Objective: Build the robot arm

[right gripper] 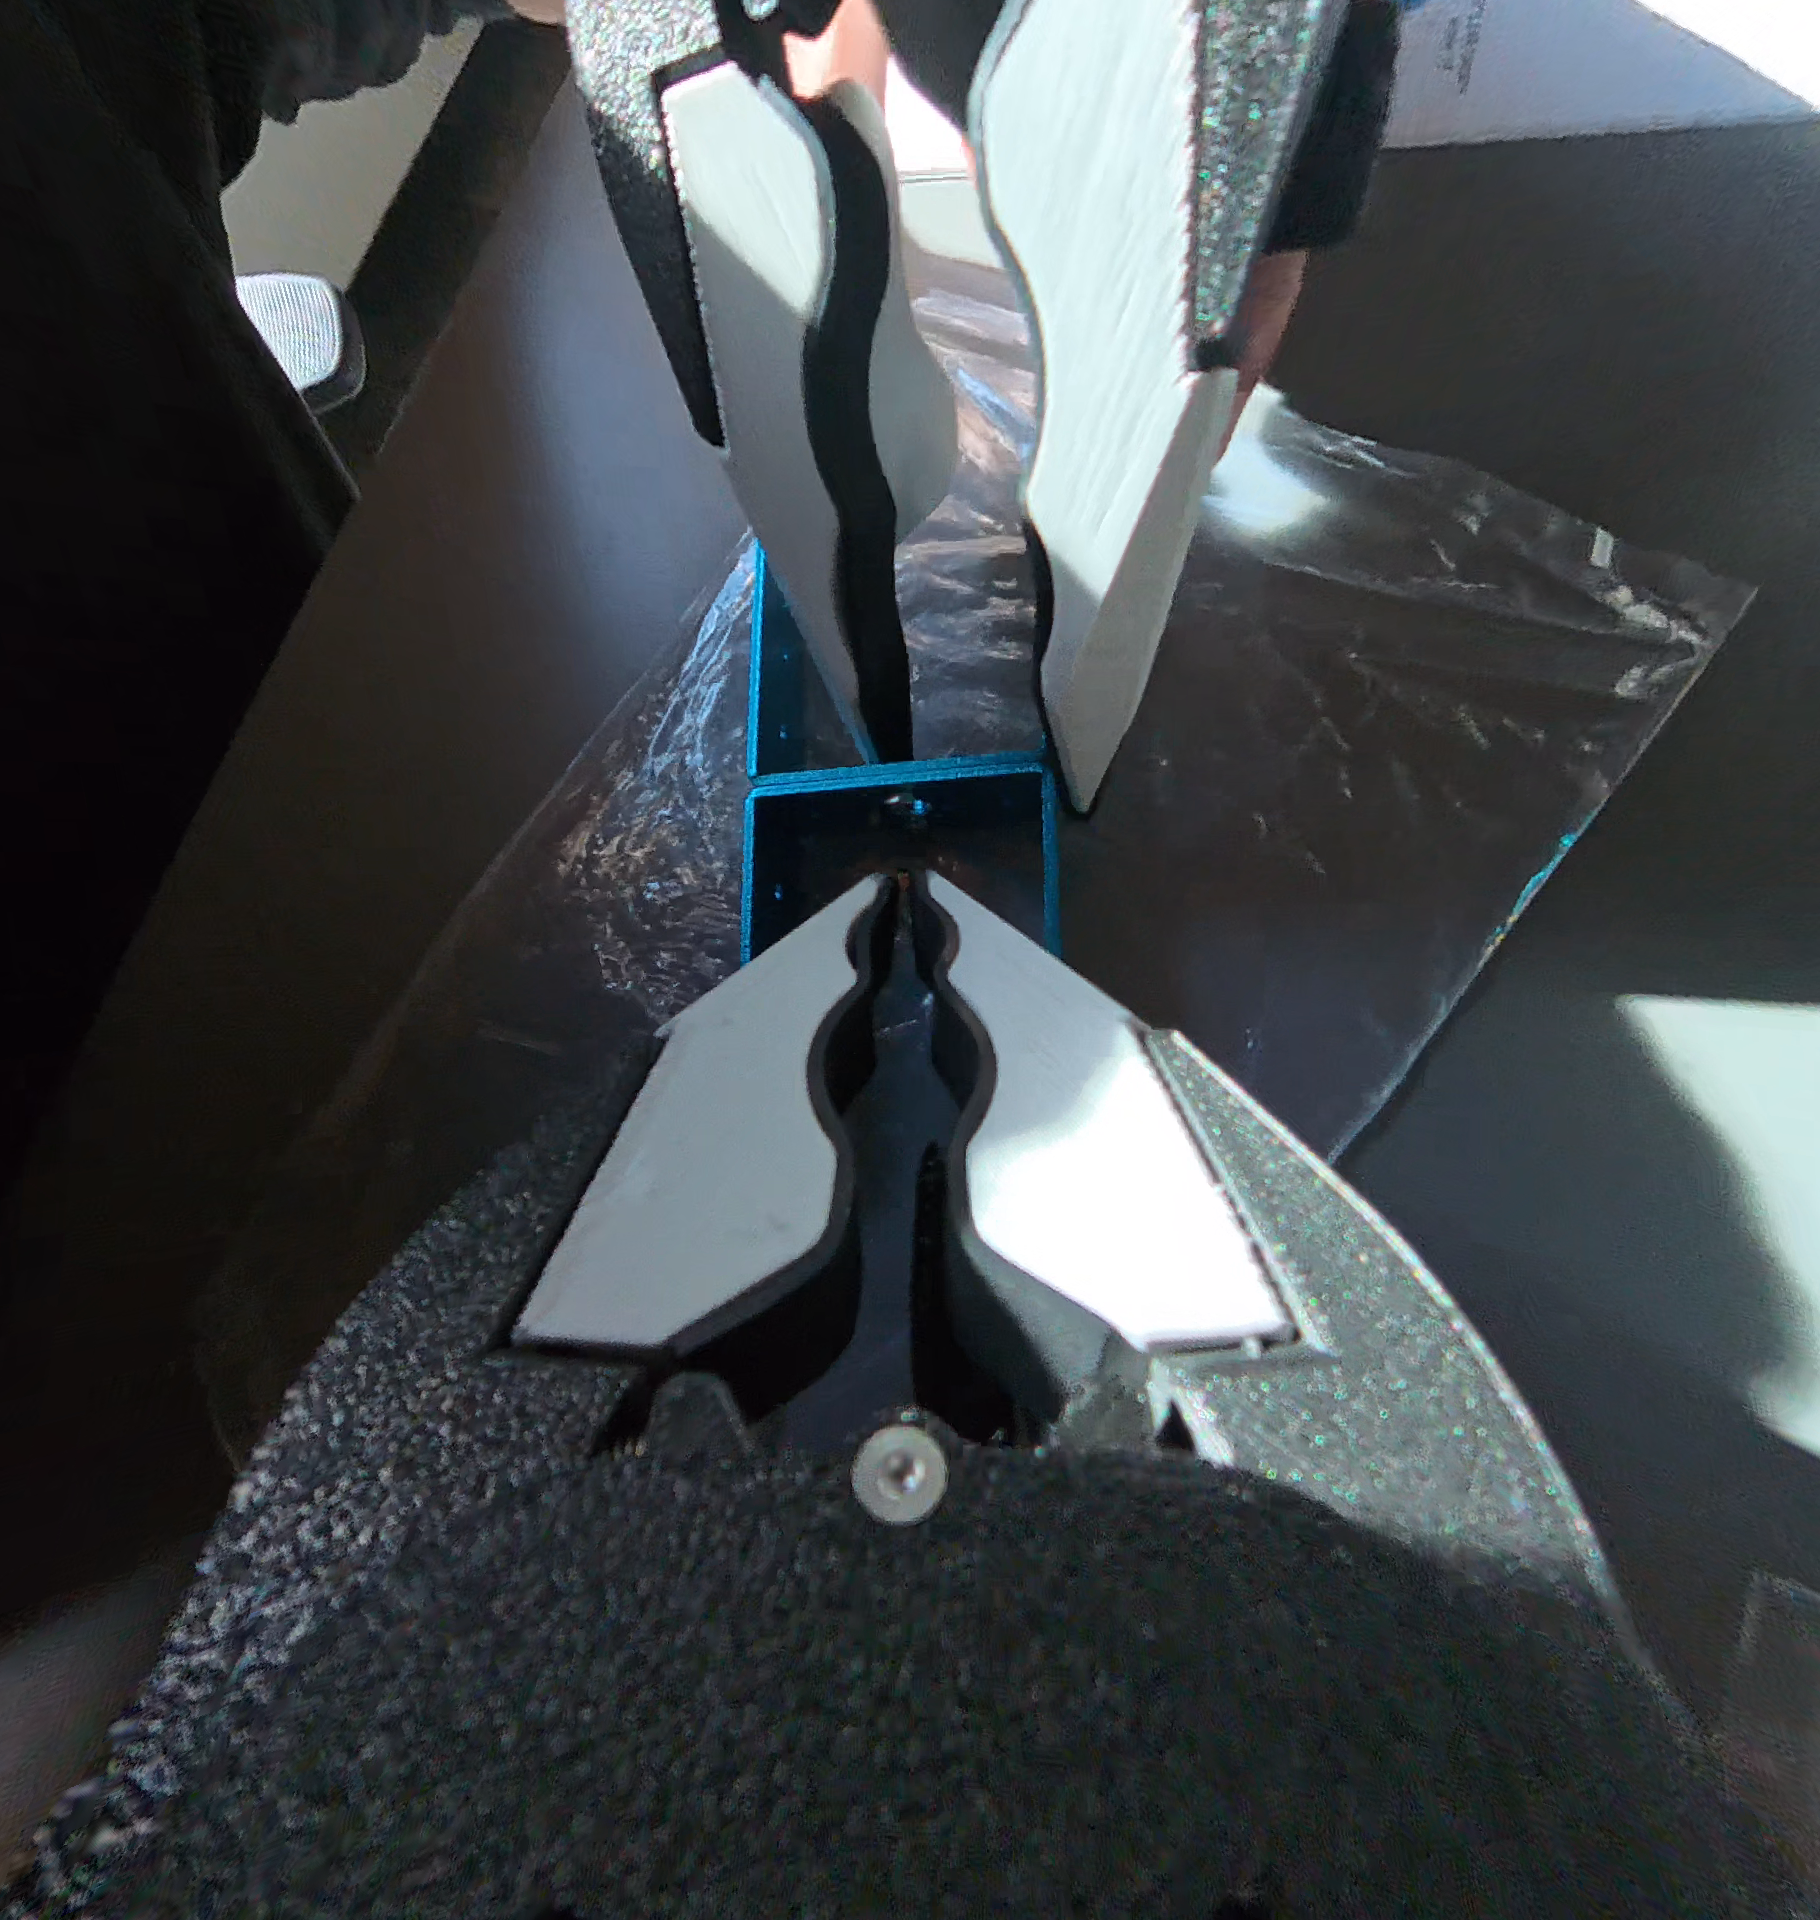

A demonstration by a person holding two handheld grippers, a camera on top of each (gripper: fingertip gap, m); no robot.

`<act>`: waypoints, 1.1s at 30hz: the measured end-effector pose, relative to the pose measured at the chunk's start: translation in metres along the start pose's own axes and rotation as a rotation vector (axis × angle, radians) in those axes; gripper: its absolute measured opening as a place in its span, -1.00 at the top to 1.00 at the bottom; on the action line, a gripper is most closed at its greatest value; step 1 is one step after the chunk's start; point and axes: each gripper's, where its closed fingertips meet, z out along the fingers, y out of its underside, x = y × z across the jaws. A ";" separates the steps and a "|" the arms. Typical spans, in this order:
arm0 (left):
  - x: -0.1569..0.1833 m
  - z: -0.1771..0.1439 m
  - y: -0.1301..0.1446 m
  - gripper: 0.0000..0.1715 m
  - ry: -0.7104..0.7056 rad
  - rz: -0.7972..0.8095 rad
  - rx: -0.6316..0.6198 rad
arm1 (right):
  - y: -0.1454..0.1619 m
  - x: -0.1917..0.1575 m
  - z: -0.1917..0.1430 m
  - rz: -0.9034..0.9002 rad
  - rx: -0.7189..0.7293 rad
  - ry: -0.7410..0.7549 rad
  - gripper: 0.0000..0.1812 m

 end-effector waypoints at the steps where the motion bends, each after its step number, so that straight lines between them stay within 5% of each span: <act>1: 0.000 0.000 0.000 0.61 -0.003 0.000 0.000 | -0.001 0.000 -0.001 0.041 0.013 -0.008 0.99; 15: -0.002 0.002 0.003 0.58 -0.023 -0.025 -0.041 | 0.004 -0.002 0.002 0.558 0.084 -0.015 1.00; 33: 0.001 0.001 -0.002 0.61 0.075 -0.136 0.019 | -0.005 -0.002 0.003 0.651 0.187 -0.082 1.00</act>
